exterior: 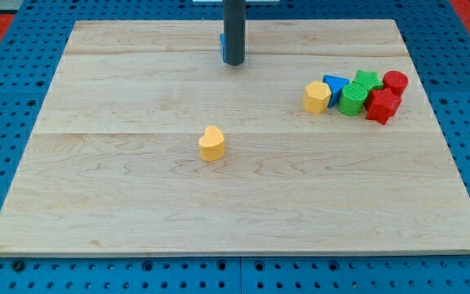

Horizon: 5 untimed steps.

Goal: Slide the yellow heart closer to the blue cube

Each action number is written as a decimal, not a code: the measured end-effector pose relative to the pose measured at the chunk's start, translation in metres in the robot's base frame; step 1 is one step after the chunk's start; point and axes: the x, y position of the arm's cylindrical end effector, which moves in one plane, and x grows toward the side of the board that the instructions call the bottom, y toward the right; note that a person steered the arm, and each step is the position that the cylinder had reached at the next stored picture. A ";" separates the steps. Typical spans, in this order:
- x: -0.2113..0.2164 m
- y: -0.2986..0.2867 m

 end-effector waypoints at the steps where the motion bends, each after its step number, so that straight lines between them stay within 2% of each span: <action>1: -0.027 0.000; 2: -0.050 -0.001; 3: -0.032 -0.014; 5: 0.037 -0.016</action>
